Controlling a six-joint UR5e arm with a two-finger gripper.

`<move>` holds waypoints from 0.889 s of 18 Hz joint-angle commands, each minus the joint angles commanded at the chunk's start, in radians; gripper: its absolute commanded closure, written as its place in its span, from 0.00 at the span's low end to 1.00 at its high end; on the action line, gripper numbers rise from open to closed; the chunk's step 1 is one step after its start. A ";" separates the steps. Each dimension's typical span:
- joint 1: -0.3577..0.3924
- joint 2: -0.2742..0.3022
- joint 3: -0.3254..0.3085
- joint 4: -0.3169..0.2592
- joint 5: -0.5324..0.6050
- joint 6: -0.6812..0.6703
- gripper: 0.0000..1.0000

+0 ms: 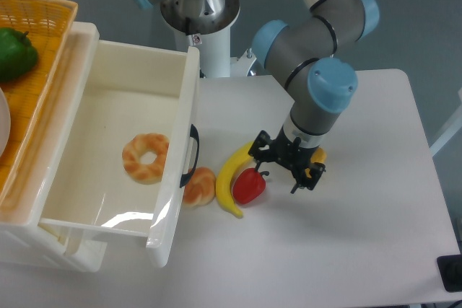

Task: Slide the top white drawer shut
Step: 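Move the gripper over the fruit toward the open white drawer's front, then lower the gripper against the drawer front beside its black handle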

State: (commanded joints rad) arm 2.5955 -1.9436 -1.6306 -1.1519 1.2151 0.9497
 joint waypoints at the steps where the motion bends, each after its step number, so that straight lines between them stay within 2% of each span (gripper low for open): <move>1: 0.000 0.002 0.000 -0.014 -0.018 -0.012 0.74; 2: 0.000 0.003 0.000 -0.026 -0.032 -0.023 0.86; 3: 0.002 0.009 0.000 -0.037 -0.043 -0.031 0.93; 4: 0.003 0.009 0.000 -0.066 -0.058 -0.032 0.96; 7: 0.005 0.009 0.040 -0.248 -0.083 -0.035 0.96; 8: 0.006 0.009 0.057 -0.285 -0.104 -0.045 0.96; 12: 0.005 0.012 0.064 -0.331 -0.221 -0.083 0.96; 16: -0.011 0.037 0.064 -0.335 -0.284 -0.126 0.96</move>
State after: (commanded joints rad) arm 2.5848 -1.9067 -1.5662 -1.4864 0.9312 0.8238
